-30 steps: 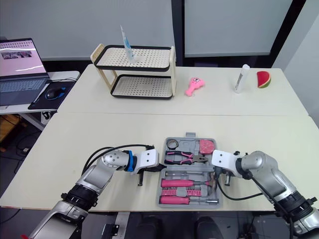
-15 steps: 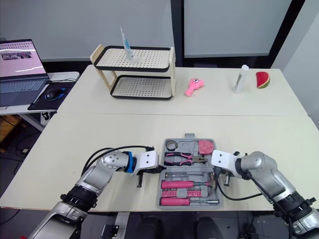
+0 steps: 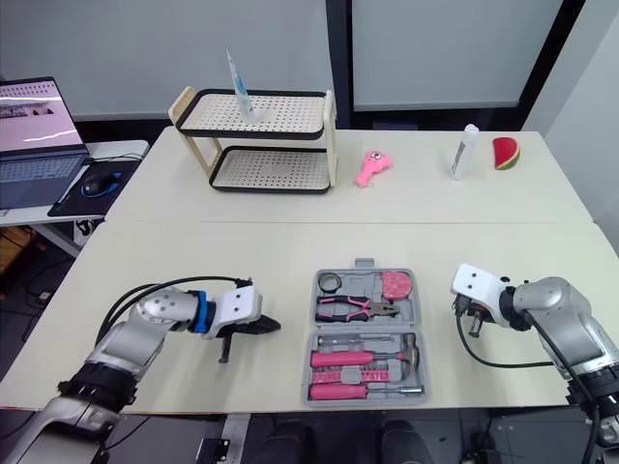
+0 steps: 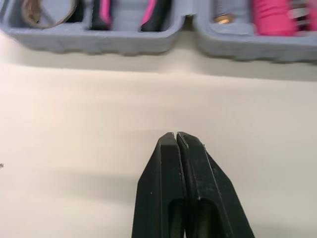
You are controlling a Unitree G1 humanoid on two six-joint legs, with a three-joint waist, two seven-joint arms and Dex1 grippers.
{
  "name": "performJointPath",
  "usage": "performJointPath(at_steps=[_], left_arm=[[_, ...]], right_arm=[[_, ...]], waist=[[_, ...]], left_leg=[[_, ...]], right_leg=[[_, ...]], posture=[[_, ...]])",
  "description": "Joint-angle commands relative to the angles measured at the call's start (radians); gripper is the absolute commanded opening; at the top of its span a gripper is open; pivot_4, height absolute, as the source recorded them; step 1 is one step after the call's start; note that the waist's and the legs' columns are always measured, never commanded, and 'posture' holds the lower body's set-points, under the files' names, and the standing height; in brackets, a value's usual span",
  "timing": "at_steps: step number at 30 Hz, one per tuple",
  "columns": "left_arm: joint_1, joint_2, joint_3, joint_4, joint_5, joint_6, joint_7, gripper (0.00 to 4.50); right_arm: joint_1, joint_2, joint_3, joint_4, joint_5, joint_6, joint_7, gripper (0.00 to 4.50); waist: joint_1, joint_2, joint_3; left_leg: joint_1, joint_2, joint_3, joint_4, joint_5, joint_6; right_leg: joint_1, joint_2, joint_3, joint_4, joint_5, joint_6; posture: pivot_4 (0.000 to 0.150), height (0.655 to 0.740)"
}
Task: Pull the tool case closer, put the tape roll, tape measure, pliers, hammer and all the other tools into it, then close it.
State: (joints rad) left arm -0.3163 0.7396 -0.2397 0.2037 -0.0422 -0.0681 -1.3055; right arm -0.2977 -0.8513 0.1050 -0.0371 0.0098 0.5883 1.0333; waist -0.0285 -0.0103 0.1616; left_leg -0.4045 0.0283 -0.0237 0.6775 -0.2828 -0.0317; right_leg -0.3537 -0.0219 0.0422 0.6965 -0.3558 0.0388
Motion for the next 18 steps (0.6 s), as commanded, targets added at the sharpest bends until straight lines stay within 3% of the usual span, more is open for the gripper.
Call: performJointPath(at_steps=[1, 5, 8, 14, 18], left_arm=[[0.086, 0.036, 0.049, -0.187, -0.143, 0.023, -0.072, 0.00], [0.193, 0.038, 0.061, -0.432, -0.270, 0.155, -0.053, 0.00], [0.207, -0.004, 0.016, -0.505, -0.250, 0.139, -0.015, 0.00], [0.149, -0.115, -0.122, -0.412, -0.098, 0.065, 0.060, 0.00], [0.103, -0.164, -0.187, -0.318, -0.025, 0.047, 0.087, 0.00]], right_arm=[[-0.031, 0.053, -0.146, -0.018, 0.165, 0.233, -0.012, 0.98], [-0.075, 0.137, -0.279, -0.014, 0.306, 0.477, -0.082, 1.67], [-0.113, 0.203, -0.362, 0.002, 0.369, 0.594, -0.158, 2.17], [-0.152, 0.295, -0.456, 0.070, 0.431, 0.688, -0.283, 3.32], [-0.177, 0.322, -0.469, 0.120, 0.455, 0.689, -0.331, 4.47]], waist=[[0.000, 0.000, 0.000], [0.003, 0.001, 0.000], [0.004, 0.001, 0.000], [0.003, 0.001, 0.000], [0.001, 0.001, 0.000]], left_leg=[[0.000, 0.000, 0.000, 0.000, 0.000, 0.000], [0.000, 0.000, -0.001, 0.000, 0.000, 0.000], [0.000, -0.001, -0.001, 0.000, 0.000, 0.000], [0.000, -0.001, 0.000, 0.000, 0.000, 0.000], [0.000, -0.001, 0.001, 0.000, 0.000, 0.001]], right_leg=[[0.000, 0.000, 0.000, 0.000, 0.000, 0.000], [0.001, -0.001, 0.001, 0.000, 0.000, 0.000], [0.001, 0.000, 0.002, 0.000, 0.000, 0.000], [0.001, 0.000, 0.002, 0.000, 0.000, 0.000], [0.000, 0.001, 0.002, 0.000, 0.000, 0.000]], posture=[[0.150, 0.7400], [0.150, 0.7400], [0.150, 0.7400], [0.150, 0.7400], [0.150, 0.7400]])
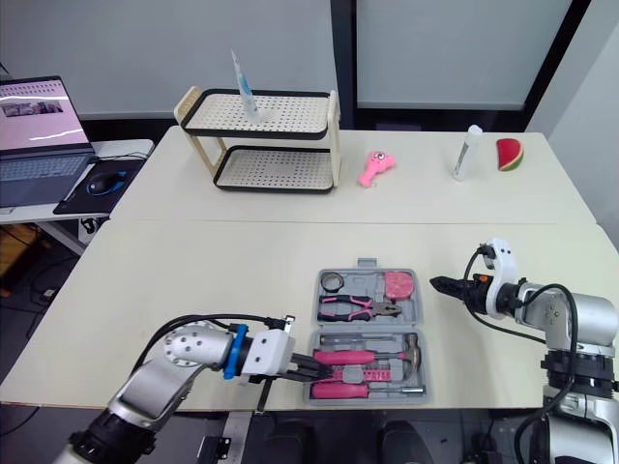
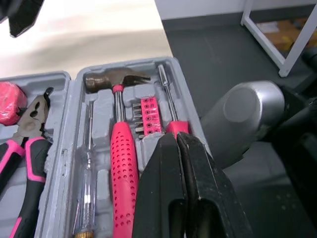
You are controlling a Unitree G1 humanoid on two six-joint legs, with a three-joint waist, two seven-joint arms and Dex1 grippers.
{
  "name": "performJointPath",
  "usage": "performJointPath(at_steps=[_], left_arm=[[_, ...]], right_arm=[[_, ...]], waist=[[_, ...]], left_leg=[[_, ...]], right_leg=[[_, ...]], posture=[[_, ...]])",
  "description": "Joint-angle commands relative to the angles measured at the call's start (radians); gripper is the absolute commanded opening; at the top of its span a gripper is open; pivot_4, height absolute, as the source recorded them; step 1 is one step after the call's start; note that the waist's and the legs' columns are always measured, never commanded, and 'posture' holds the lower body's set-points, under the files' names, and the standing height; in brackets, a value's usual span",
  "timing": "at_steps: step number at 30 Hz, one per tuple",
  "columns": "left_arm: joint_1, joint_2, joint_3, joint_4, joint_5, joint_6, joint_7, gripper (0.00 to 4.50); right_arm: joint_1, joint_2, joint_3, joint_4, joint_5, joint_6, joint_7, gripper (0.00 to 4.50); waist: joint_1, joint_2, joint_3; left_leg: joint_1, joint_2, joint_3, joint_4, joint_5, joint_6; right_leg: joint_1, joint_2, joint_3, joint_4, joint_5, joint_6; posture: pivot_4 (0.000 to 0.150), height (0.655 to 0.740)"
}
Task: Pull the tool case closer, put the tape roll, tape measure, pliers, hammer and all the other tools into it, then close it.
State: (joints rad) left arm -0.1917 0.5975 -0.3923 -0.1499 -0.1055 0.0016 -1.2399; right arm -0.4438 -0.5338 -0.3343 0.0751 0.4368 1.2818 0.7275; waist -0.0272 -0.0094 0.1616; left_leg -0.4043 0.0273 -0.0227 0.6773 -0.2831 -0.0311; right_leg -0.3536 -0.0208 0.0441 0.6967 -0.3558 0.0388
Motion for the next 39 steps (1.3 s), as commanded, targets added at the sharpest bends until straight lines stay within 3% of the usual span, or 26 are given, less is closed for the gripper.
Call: performJointPath(at_steps=[1, 11, 24, 32, 39], left_arm=[[-0.034, -0.039, -0.046, 0.063, 0.053, -0.029, 0.032, 0.00], [-0.088, -0.088, -0.147, 0.166, 0.152, -0.002, 0.043, 0.00], [-0.136, -0.085, -0.197, 0.189, 0.190, 0.058, 0.025, 0.00], [-0.115, -0.065, -0.204, 0.120, 0.196, 0.083, 0.015, 0.00], [-0.124, -0.058, -0.201, 0.093, 0.194, 0.104, 0.002, 0.00]], right_arm=[[-0.036, 0.009, -0.028, 0.021, 0.032, -0.009, -0.035, 4.47], [-0.075, 0.054, 0.018, 0.110, 0.045, -0.044, -0.099, 4.47], [-0.151, 0.141, 0.123, 0.388, 0.009, -0.222, -0.080, 4.47], [-0.231, 0.200, 0.054, 0.595, 0.059, -0.309, -0.039, 4.47], [-0.244, 0.211, 0.033, 0.607, 0.127, -0.258, 0.050, 4.47]], waist=[[0.000, 0.000, 0.000], [0.001, 0.000, 0.000], [-0.003, -0.001, -0.001], [-0.005, -0.002, -0.003], [-0.005, -0.001, -0.003]], left_leg=[[0.000, 0.000, 0.000, 0.000, 0.000, 0.000], [0.000, 0.000, 0.000, 0.000, 0.000, 0.000], [0.003, 0.001, 0.000, 0.000, 0.000, 0.000], [0.004, 0.002, 0.000, -0.001, 0.000, 0.000], [0.004, 0.002, 0.000, -0.002, 0.000, 0.000]], right_leg=[[0.000, 0.000, 0.000, 0.000, 0.000, 0.000], [0.000, 0.000, 0.000, 0.000, 0.000, 0.000], [0.002, 0.000, 0.000, 0.000, 0.000, 0.000], [0.003, 0.001, 0.000, 0.000, 0.000, 0.000], [0.002, 0.001, 0.000, 0.000, 0.000, 0.000]], posture=[[0.150, 0.7400], [0.150, 0.7400], [0.150, 0.7400], [0.150, 0.7400], [0.150, 0.7400]])
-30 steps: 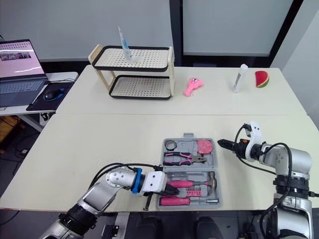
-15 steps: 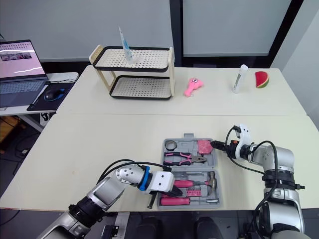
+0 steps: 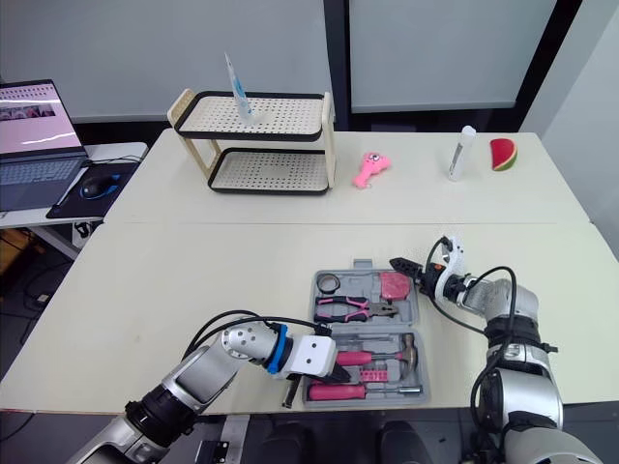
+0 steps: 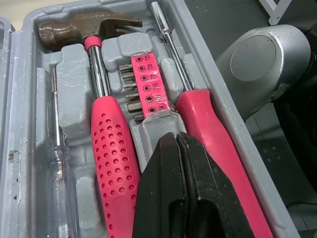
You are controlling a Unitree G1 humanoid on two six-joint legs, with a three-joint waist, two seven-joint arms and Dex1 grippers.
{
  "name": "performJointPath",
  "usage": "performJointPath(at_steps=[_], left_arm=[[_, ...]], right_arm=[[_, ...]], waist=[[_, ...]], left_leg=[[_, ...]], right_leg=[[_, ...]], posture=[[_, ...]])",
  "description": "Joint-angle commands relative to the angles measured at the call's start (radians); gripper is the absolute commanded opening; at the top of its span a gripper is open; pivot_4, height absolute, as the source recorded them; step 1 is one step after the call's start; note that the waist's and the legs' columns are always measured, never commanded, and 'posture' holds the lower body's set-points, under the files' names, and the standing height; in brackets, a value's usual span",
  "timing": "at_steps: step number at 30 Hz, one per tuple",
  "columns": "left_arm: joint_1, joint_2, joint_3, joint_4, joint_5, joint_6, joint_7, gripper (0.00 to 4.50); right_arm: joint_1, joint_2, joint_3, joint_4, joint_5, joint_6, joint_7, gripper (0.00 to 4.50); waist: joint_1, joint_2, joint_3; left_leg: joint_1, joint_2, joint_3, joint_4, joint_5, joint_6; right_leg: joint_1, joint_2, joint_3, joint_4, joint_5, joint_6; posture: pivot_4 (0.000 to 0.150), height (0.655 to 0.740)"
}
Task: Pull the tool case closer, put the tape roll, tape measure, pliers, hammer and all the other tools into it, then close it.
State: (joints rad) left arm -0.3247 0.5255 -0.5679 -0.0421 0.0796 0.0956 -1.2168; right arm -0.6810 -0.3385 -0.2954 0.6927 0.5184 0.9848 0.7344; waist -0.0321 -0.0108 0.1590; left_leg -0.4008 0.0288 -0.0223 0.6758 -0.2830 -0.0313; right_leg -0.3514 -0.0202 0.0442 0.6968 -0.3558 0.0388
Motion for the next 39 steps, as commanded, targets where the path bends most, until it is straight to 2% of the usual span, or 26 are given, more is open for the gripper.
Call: performJointPath(at_steps=[1, 17, 24, 29, 33, 36, 39], left_arm=[[0.006, 0.015, -0.024, -0.016, 0.007, 0.012, -0.023, 0.00], [0.009, 0.006, -0.019, -0.016, 0.006, 0.000, -0.009, 0.00], [0.086, 0.053, 0.083, -0.189, -0.142, 0.134, -0.032, 0.00], [0.128, 0.132, 0.185, -0.318, -0.262, 0.248, -0.037, 0.00], [0.198, 0.248, 0.264, -0.414, -0.347, 0.303, -0.076, 0.00], [0.302, 0.385, 0.330, -0.452, -0.371, 0.277, -0.127, 0.00], [0.401, 0.461, 0.379, -0.405, -0.353, 0.201, -0.132, 0.00]], right_arm=[[-0.011, 0.015, -0.010, -0.011, 0.053, 0.044, 0.048, 4.47], [-0.008, -0.011, -0.091, -0.163, 0.189, 0.166, 0.048, 4.47], [0.014, -0.015, -0.102, -0.286, 0.256, 0.265, 0.018, 4.47], [0.036, -0.022, -0.106, -0.363, 0.301, 0.337, 0.006, 4.47], [0.064, -0.027, -0.103, -0.433, 0.339, 0.396, -0.006, 4.47], [0.084, -0.049, -0.110, -0.512, 0.387, 0.465, -0.010, 4.47], [0.097, -0.088, -0.137, -0.602, 0.458, 0.565, -0.011, 4.47]], waist=[[0.000, 0.000, 0.000], [0.001, 0.001, 0.001], [0.001, 0.001, 0.001], [0.001, 0.001, 0.002], [0.001, 0.001, 0.002], [-0.001, 0.002, 0.003], [0.000, 0.003, 0.003]], left_leg=[[0.000, 0.000, 0.000, 0.000, 0.000, 0.000], [-0.001, 0.000, 0.000, 0.000, 0.000, 0.000], [-0.002, 0.001, 0.000, -0.001, 0.000, 0.000], [-0.003, 0.000, -0.001, -0.001, 0.000, 0.000], [-0.003, 0.000, -0.002, -0.001, 0.000, 0.000], [-0.002, 0.001, -0.002, -0.003, 0.000, 0.000], [0.000, 0.000, -0.001, -0.009, 0.000, 0.000]], right_leg=[[0.000, 0.000, 0.000, 0.000, 0.000, 0.000], [-0.001, 0.000, 0.000, 0.000, 0.000, 0.000], [-0.002, -0.001, 0.001, 0.000, 0.000, 0.000], [-0.002, -0.001, 0.001, -0.001, 0.000, 0.000], [-0.002, -0.001, 0.001, -0.001, 0.000, 0.000], [-0.002, -0.001, 0.001, -0.001, 0.000, 0.000], [-0.002, -0.001, 0.001, -0.003, 0.000, 0.000]], posture=[[0.150, 0.7400], [0.150, 0.7400], [0.150, 0.7400], [0.150, 0.7400], [0.150, 0.7400], [0.150, 0.7400], [0.150, 0.7400]])
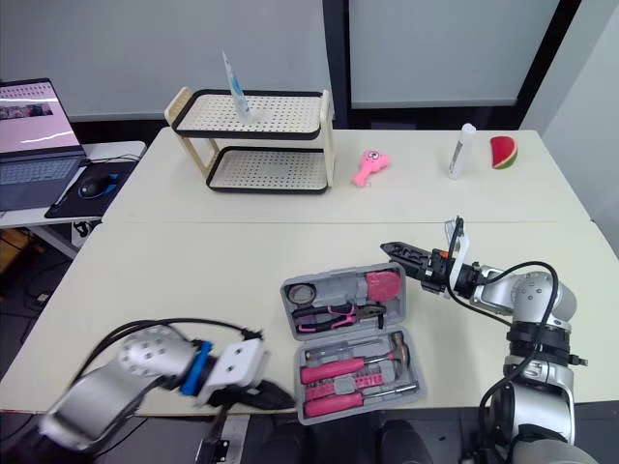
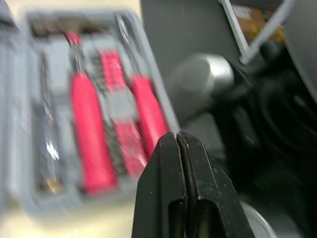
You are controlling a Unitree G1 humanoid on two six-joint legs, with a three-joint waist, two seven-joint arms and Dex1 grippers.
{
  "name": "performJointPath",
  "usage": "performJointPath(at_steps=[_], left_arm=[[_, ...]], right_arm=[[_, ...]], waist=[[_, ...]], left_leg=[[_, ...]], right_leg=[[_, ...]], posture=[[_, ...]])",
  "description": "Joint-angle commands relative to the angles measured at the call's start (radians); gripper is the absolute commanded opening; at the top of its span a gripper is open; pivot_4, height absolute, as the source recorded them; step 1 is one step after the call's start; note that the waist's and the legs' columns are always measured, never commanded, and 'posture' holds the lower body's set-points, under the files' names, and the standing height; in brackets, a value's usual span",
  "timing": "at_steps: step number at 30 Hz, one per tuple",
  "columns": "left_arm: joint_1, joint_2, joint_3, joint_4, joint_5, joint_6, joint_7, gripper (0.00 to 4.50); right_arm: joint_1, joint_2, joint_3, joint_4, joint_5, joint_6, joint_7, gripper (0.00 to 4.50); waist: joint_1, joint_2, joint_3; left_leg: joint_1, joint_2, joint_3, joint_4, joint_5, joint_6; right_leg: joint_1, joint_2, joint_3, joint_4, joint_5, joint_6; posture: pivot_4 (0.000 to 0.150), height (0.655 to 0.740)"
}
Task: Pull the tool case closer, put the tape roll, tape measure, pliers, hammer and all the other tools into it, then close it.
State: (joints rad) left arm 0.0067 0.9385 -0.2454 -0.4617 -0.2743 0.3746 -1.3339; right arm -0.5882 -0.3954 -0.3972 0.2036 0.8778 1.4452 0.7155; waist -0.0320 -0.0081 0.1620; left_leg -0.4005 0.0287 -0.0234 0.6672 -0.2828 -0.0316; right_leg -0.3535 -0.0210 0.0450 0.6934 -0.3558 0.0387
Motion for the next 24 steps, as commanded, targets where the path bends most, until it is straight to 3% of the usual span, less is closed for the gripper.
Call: performJointPath(at_steps=[1, 5, 9, 12, 18, 24], left_arm=[[0.100, 0.061, 0.069, 0.044, 0.019, -0.116, -0.009, 0.00], [0.171, 0.076, 0.113, 0.146, 0.049, -0.224, 0.012, 0.00], [0.137, 0.009, 0.080, 0.228, 0.120, -0.271, 0.100, 0.00], [0.113, -0.045, 0.061, 0.209, 0.113, -0.208, 0.138, 0.00], [0.056, -0.102, 0.036, 0.223, 0.140, -0.152, 0.190, 0.00], [0.037, -0.123, 0.066, 0.203, 0.062, -0.156, 0.163, 0.00]], right_arm=[[0.011, -0.050, -0.043, -0.145, 0.132, 0.138, 0.009, 4.47], [0.083, -0.186, 0.005, -0.249, 0.383, 0.169, -0.009, 4.47], [0.229, -0.382, 0.069, -0.474, 0.582, 0.169, 0.006, 4.47], [0.330, -0.488, 0.055, -0.638, 0.577, 0.149, 0.053, 4.47], [0.432, -0.527, 0.062, -0.685, 0.573, 0.063, 0.030, 4.47], [0.424, -0.524, 0.096, -0.589, 0.377, -0.093, 0.009, 4.47]], waist=[[0.000, 0.001, 0.001], [0.004, 0.001, 0.001], [0.010, 0.002, 0.002], [0.007, 0.001, 0.001], [0.004, -0.002, 0.000], [0.006, -0.003, 0.000]], left_leg=[[0.000, 0.000, 0.000, -0.001, 0.000, 0.000], [-0.001, 0.000, 0.000, -0.002, 0.000, 0.000], [-0.001, 0.000, -0.001, -0.002, 0.000, 0.000], [-0.002, 0.000, -0.001, -0.002, 0.000, 0.000], [-0.001, 0.000, -0.001, -0.002, 0.000, 0.000], [-0.001, -0.001, 0.000, -0.002, 0.000, 0.000]], right_leg=[[0.000, 0.000, 0.000, -0.002, 0.000, 0.000], [0.001, -0.002, 0.000, -0.005, 0.000, 0.000], [0.003, -0.003, 0.000, -0.010, 0.000, 0.000], [0.003, -0.002, 0.000, -0.011, 0.000, 0.000], [0.004, 0.000, 0.000, -0.011, 0.000, 0.000], [0.004, 0.000, -0.001, -0.011, 0.000, 0.000]], posture=[[0.150, 0.7400], [0.150, 0.7400], [0.150, 0.7400], [0.150, 0.7400], [0.150, 0.7400], [0.150, 0.7400]])
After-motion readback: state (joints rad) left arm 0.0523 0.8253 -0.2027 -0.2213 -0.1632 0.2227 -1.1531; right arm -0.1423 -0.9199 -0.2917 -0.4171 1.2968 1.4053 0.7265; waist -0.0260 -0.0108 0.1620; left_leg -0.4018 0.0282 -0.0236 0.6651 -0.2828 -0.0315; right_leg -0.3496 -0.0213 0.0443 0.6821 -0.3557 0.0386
